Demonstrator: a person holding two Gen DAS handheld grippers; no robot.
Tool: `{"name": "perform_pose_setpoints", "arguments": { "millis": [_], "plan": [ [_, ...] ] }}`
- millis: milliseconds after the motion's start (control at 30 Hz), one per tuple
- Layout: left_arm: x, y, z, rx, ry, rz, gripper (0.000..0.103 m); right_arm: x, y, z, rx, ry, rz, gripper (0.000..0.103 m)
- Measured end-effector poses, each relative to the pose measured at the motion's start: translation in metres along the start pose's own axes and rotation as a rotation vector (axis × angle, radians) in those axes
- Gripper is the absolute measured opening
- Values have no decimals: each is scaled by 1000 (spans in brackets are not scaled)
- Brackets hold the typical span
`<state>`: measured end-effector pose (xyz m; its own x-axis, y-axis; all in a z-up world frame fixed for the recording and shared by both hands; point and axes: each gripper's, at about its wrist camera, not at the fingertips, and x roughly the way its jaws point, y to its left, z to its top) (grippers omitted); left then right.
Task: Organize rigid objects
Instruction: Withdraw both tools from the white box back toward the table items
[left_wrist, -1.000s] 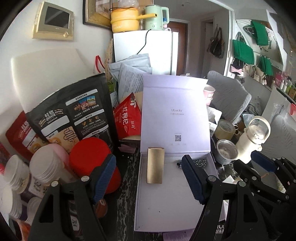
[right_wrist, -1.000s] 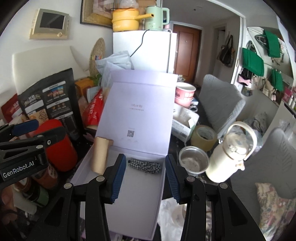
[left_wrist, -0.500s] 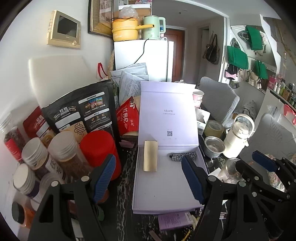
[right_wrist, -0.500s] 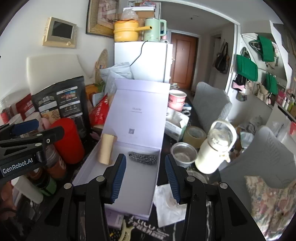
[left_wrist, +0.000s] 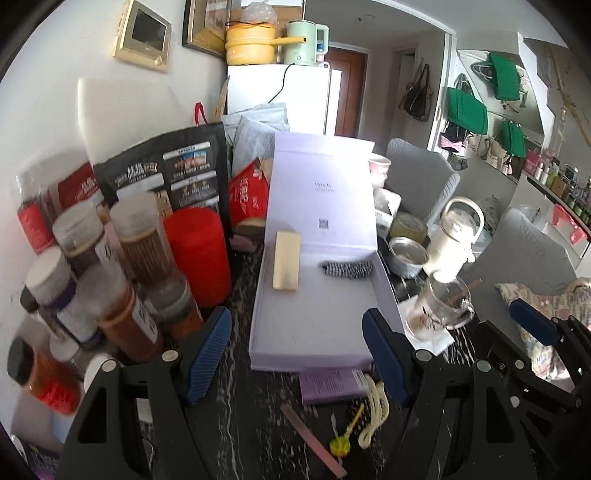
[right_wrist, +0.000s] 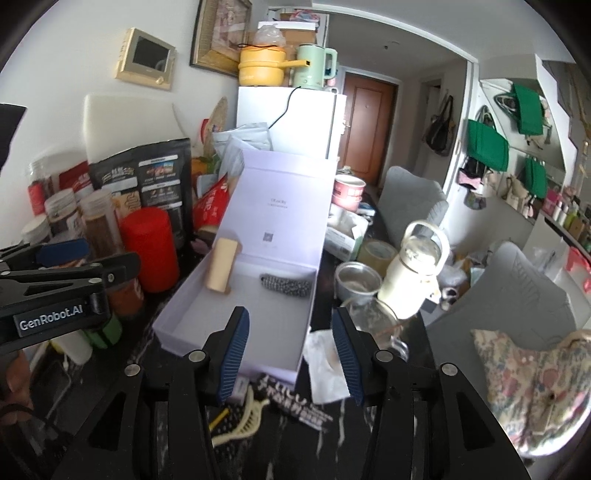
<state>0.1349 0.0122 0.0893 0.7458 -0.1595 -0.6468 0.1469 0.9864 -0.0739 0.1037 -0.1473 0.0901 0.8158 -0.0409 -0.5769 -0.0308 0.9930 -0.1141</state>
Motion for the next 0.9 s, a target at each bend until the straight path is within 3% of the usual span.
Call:
{"name": "perform_pose_setpoints", "arguments": {
  "millis": [233,667,900],
  "plan": [
    [-10,-3,-32,25,10,19,73,-19,1,-32,14,3,7,49],
    [-16,-6,-84,45,50,-18,73,-31,5,-80,39,40,38,49],
    [-15,2,-100,44,63,-2,73,-27,13,-99,45,61,98,49]
  ]
}}
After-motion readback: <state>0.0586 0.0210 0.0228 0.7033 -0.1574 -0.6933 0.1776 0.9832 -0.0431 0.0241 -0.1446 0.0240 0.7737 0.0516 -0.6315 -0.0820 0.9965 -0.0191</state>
